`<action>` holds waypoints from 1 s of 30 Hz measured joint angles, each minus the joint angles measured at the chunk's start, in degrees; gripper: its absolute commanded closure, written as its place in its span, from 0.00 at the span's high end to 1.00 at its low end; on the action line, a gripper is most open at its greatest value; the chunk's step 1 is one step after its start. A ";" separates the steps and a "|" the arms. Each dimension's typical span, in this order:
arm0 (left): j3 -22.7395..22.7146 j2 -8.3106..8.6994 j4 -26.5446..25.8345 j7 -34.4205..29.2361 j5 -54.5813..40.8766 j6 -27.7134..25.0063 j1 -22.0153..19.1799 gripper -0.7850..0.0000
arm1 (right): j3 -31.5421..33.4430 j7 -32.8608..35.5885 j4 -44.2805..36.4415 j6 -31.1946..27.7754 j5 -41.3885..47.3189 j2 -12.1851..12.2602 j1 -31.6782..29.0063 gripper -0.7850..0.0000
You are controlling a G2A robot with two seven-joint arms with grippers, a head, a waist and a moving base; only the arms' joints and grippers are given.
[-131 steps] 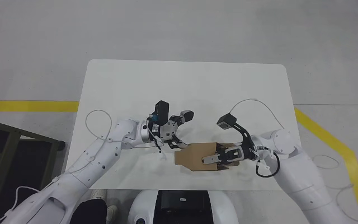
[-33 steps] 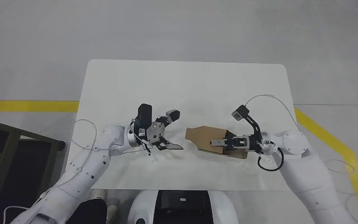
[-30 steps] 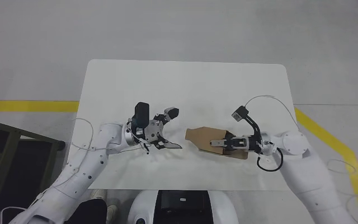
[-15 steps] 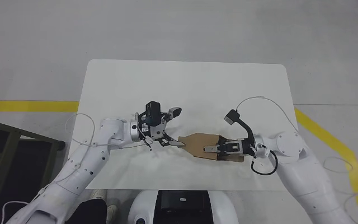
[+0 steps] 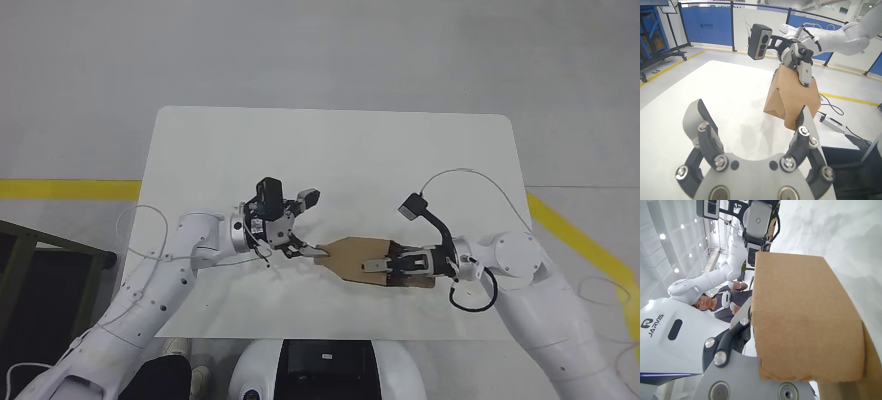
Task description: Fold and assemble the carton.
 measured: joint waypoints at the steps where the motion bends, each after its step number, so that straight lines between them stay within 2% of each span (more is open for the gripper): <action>1: -0.07 -0.04 0.03 0.00 -0.14 0.00 0.03 1.00 | -0.12 0.05 -0.07 0.04 -0.05 -0.01 0.06 0.00; 30: -1.86 -0.92 -0.96 0.68 -1.26 -1.09 3.17 1.00 | -2.64 -0.88 -1.90 -1.21 5.37 -0.64 0.98 0.00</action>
